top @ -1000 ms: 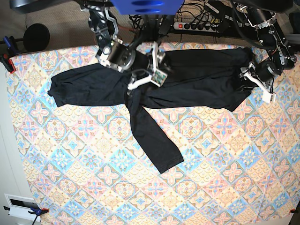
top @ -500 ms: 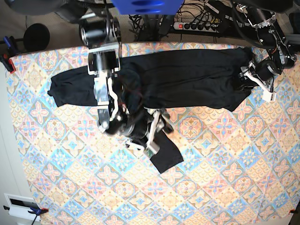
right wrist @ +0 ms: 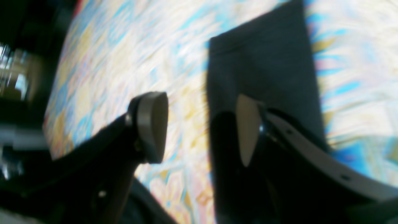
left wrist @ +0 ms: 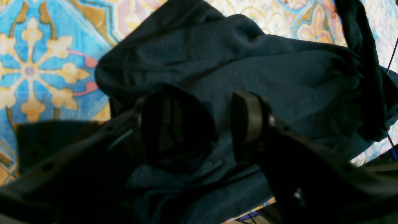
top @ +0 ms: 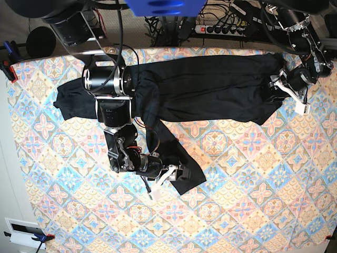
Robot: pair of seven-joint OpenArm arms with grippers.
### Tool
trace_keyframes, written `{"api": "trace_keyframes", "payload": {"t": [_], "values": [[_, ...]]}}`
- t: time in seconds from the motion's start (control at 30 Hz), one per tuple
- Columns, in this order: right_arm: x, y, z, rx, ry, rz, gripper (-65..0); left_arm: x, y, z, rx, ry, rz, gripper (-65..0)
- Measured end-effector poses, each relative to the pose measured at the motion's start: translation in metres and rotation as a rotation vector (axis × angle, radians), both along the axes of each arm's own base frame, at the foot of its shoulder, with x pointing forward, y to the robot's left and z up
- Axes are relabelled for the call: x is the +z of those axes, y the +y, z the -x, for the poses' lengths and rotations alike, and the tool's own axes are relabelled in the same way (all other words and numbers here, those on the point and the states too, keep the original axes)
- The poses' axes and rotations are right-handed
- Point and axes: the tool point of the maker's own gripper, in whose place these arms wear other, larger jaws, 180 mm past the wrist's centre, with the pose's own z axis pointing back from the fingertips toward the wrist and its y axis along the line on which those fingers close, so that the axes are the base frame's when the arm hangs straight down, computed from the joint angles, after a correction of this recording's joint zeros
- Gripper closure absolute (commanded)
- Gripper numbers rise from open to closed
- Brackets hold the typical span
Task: Layout the t-shirt on the table in an organized manner, then fold the t-shirt properly
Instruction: 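Lower the right gripper onto the sleeve cuff and grasp it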
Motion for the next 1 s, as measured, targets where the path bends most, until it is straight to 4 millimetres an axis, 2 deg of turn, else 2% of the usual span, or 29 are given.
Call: {"api": "trace_keyframes", "payload": {"t": [0.27,0.37,0.47,0.63,0.87,1.0], "values": [[0.012,0.007,-0.010,0.001,-0.013,-0.020,-33.9,0.000,0.000,0.000,0.000,0.000,0.000,-34.8],[0.003,-0.005,-0.018,-0.100,0.011,0.005,-33.9,0.000,0.000,0.000,0.000,0.000,0.000,-34.8],[-0.001,-0.013,-0.024,-0.113,-0.042,0.086,-33.9,-0.002,0.000,0.005,0.001,0.010,0.003,-34.8],[-0.009,-0.012,-0.021,-0.038,-0.112,0.228,-33.9,-0.003,0.000,0.005,0.000,0.011,0.003,-34.8],[-0.003,-0.024,-0.029,-0.007,-0.163,0.330,-34.0,-0.002,0.000,0.004,0.000,0.008,0.003,-34.8],[-0.017,-0.038,-0.027,0.009,-0.168,0.462,-34.0,-0.002,-0.001,0.003,-0.002,0.008,0.003,-34.8]]}}
